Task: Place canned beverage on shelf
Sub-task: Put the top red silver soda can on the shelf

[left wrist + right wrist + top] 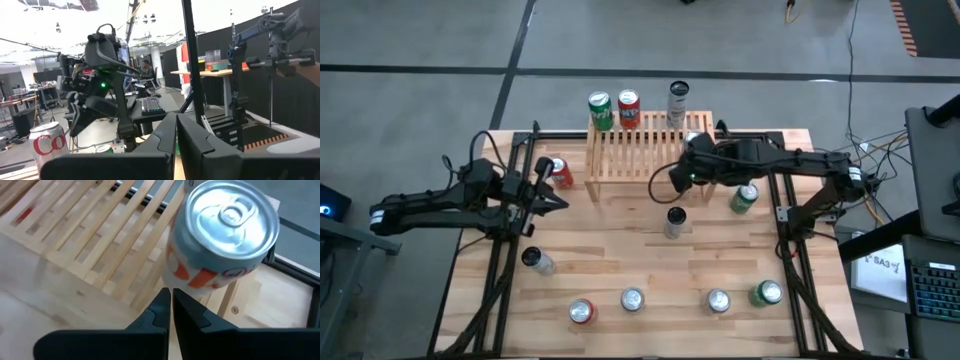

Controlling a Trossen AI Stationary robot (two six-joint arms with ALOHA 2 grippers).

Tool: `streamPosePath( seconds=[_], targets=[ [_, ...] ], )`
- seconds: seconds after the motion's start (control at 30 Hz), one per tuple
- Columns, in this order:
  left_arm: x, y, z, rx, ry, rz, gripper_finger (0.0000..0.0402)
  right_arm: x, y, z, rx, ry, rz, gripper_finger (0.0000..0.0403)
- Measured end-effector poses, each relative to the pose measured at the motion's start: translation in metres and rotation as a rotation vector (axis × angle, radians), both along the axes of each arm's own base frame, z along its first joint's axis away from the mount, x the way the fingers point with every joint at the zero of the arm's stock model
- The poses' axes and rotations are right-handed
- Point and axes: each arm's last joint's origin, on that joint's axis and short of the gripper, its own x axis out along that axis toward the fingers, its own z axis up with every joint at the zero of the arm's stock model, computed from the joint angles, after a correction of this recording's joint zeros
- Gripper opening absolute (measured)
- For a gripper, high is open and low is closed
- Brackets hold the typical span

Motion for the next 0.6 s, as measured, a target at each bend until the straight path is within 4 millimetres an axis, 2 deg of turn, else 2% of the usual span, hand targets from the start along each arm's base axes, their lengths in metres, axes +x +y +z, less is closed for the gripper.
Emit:
streamPosePath(
  seconds=[0.6],
  targets=[
    [0.000,0.000,0.001,0.002,-0.002,0.001,0.0000,-0.001,-0.017,0.000,-0.037,0.019,-0.024,0.0009]
  ],
)
